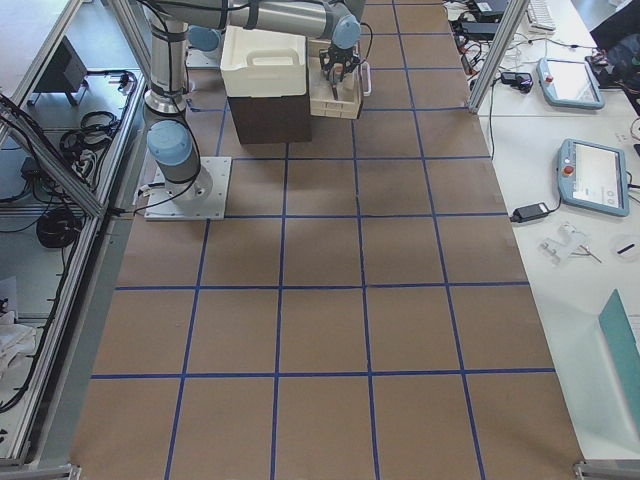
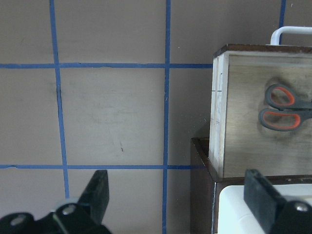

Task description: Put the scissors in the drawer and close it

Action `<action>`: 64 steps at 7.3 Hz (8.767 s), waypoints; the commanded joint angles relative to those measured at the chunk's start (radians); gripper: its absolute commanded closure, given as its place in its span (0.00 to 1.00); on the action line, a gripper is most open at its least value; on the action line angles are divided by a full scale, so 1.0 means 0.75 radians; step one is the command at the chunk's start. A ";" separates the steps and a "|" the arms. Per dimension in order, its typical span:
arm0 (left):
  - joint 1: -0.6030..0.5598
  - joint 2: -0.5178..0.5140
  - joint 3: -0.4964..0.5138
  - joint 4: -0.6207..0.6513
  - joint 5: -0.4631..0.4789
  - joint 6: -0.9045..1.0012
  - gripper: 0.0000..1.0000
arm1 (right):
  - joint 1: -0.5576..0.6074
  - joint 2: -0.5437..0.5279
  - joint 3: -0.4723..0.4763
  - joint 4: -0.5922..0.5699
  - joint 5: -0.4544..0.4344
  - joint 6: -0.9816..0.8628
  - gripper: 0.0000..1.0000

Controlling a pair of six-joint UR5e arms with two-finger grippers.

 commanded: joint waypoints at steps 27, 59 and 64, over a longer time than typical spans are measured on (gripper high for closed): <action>-0.002 0.004 -0.008 -0.001 0.000 0.004 0.00 | -0.534 -0.611 0.024 0.347 -0.114 1.571 0.00; -0.331 -0.937 0.395 0.218 -0.184 0.037 0.00 | -0.534 -0.618 0.057 0.376 -0.123 1.540 0.00; -0.331 -0.871 0.364 0.083 -0.168 0.131 0.00 | -0.534 -0.618 0.057 0.378 -0.123 1.540 0.00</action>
